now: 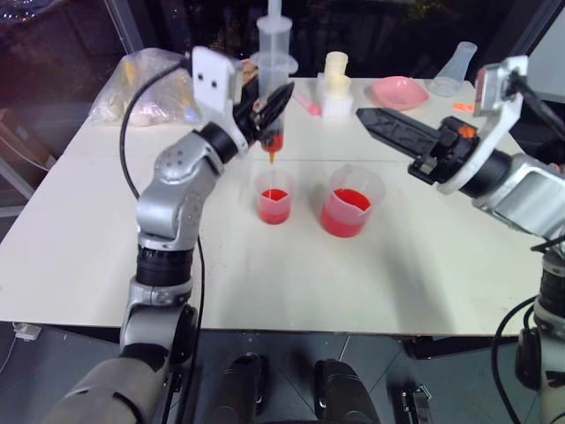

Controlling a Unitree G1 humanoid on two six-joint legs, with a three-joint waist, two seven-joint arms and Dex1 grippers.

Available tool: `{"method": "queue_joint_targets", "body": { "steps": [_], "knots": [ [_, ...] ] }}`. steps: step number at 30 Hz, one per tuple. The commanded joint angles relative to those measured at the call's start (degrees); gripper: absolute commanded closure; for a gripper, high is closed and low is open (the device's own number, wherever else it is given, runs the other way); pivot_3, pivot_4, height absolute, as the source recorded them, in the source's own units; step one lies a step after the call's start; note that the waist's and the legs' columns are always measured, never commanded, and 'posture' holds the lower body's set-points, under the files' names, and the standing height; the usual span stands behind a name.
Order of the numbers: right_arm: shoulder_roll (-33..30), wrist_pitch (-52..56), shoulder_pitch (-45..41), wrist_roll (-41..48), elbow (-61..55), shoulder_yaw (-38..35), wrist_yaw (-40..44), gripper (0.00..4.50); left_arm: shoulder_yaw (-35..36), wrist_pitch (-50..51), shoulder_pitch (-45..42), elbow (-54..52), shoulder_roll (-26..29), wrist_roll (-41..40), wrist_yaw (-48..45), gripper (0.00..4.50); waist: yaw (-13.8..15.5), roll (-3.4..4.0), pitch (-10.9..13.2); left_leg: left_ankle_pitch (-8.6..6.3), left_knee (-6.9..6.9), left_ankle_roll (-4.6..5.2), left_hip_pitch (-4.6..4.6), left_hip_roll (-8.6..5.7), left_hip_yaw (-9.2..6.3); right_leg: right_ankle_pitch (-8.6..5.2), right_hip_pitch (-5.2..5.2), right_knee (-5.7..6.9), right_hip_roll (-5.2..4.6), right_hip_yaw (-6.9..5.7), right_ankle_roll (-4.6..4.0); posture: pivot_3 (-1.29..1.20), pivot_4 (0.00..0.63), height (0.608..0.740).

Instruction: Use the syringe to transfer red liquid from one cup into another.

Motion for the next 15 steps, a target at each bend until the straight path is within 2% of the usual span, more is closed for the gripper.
{"method": "queue_joint_targets", "body": {
  "steps": [1, 8, 15],
  "knots": [
    [-0.1, 1.98, -4.19, -1.42, 2.17, 0.97, 2.81, 0.06, -1.81, 0.02, 2.77, -6.21, -0.39, 0.72, 1.73, 2.97, 0.01, 0.0, 0.0, 0.0, 0.0, 0.0, 0.0, 0.0, 0.0, 0.0, 0.0, 0.0, 0.0, 0.0, 0.0, 0.0, 0.15, 0.74],
    [2.37, 4.64, -10.77, -6.77, 6.81, 3.98, 6.56, 0.06, -3.09, 0.31, 8.08, -8.06, -0.09, 0.4, 2.05, 2.97, -0.12, 0.01, 0.0, -0.01, -0.01, -0.01, 0.0, 0.0, 0.0, 0.0, 0.0, -0.01, -0.01, 0.0, 0.0, 0.0, 0.15, 0.74],
    [6.99, 6.66, -14.7, -11.86, 8.16, 6.14, 8.76, 0.06, -2.81, -0.41, 7.83, -5.12, 1.43, -0.56, -1.11, 2.97, -0.15, 0.01, -0.01, -0.01, -0.02, -0.01, 0.0, 0.0, 0.0, 0.0, -0.01, -0.02, -0.02, -0.01, -0.01, 0.0, 0.15, 0.74]
  ]
}}
